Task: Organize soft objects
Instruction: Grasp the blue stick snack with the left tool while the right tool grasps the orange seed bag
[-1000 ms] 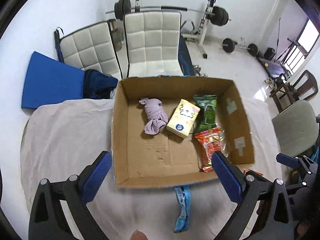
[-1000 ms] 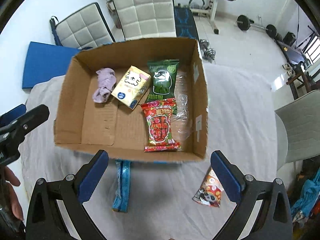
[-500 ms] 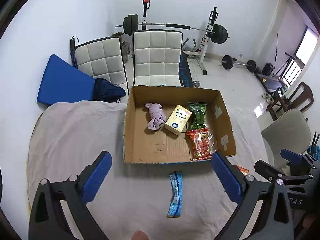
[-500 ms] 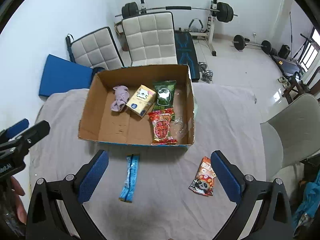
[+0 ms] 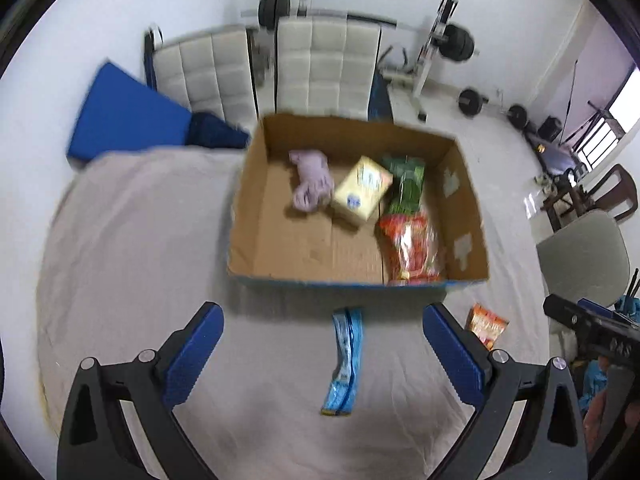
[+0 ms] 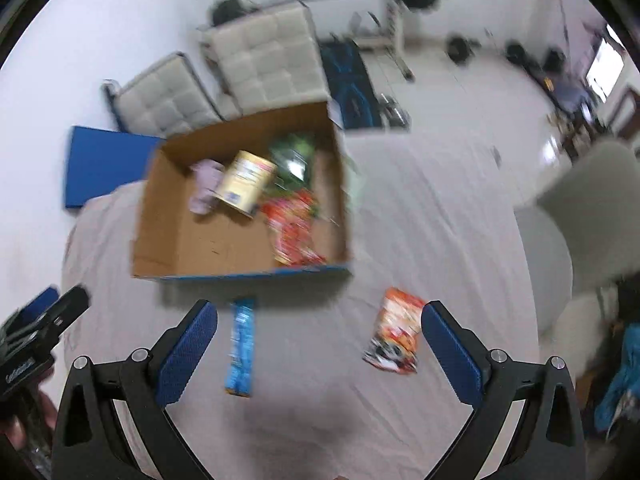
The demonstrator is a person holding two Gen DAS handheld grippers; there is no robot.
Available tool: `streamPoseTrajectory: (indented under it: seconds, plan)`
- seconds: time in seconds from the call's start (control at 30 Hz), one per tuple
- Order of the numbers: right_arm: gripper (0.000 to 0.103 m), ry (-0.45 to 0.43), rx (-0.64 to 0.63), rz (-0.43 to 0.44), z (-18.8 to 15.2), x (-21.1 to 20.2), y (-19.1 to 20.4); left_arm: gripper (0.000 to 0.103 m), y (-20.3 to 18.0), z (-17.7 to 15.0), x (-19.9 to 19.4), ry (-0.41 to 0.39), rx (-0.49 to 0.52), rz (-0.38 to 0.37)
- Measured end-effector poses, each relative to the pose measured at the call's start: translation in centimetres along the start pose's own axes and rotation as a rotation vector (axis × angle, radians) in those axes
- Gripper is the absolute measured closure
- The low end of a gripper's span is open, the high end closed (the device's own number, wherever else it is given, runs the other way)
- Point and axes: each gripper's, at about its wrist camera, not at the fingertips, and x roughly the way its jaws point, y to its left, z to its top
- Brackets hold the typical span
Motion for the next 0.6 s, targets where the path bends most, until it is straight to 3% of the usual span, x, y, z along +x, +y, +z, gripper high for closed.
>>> streamPoseTrajectory:
  seconds: [0.23, 0.33, 0.43, 0.6]
  plan:
    - [0.0, 0.227, 0.162, -0.048, -0.9, 10.1, -7.6, 0.001, -1.1, -2.3, 9.0, 0.21, -0.017, -0.035]
    - [0.0, 0.325, 0.227, -0.052, -1.9, 14.8, -10.0, 0.015, -2.0, -3.4, 13.2, 0.315, 0.002, -0.026]
    - [0.0, 0.381, 0.251, -0.068, -2.9, 18.1, -10.8, 0.017, -2.4, -4.5, 16.5, 0.39, 0.017, -0.011]
    - [0.0, 0.433, 0.257, -0.076, -4.1, 21.0, -11.0, 0.033, -2.8, -6.4, 21.0, 0.501, 0.035, 0.026]
